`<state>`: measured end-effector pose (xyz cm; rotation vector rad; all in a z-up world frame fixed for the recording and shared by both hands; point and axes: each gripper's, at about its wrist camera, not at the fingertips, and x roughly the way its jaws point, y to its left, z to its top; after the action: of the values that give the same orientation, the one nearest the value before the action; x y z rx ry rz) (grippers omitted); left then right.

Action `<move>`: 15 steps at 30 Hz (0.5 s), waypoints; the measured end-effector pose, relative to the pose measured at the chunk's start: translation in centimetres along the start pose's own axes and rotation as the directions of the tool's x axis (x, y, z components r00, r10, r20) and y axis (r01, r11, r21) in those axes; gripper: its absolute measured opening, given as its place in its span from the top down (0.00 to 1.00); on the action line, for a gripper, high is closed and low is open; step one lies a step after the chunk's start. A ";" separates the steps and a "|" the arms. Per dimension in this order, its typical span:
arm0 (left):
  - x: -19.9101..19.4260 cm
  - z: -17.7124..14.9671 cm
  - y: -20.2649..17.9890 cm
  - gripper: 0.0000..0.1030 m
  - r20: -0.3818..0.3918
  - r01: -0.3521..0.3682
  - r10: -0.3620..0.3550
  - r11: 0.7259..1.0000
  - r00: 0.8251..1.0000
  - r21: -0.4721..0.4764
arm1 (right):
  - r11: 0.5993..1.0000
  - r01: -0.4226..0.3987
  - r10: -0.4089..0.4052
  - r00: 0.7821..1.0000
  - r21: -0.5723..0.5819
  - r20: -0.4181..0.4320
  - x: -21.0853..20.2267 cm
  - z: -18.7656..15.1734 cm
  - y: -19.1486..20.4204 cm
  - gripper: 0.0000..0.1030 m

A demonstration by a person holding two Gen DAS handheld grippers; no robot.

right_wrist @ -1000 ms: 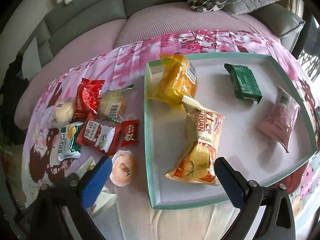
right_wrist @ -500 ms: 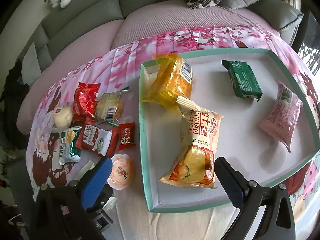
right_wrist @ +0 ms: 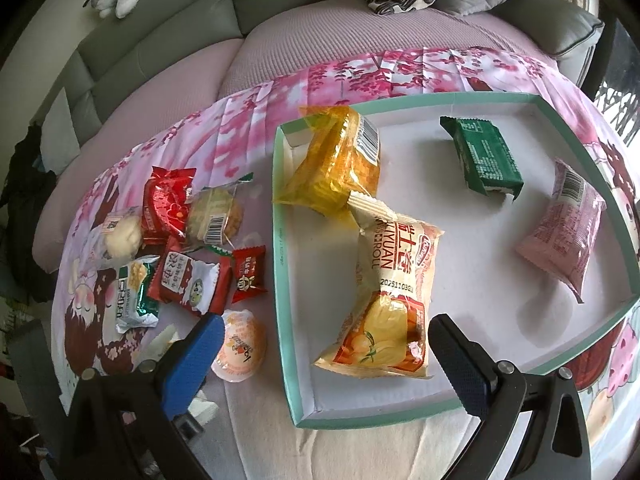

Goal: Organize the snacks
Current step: 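Lower the left tool onto the white cracker bag and close on it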

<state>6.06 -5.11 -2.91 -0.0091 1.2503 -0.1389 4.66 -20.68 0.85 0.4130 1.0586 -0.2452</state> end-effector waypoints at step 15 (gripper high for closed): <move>-1.4 0.7 4.4 0.39 0.051 0.007 -0.002 0.995 0.999 -0.103 | 1.000 0.000 0.000 1.000 0.000 -0.002 0.0 0.0 0.0 0.00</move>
<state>6.75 -0.62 -1.69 -0.1042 1.2061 -0.0775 4.63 -20.65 0.85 0.4135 1.0609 -0.2444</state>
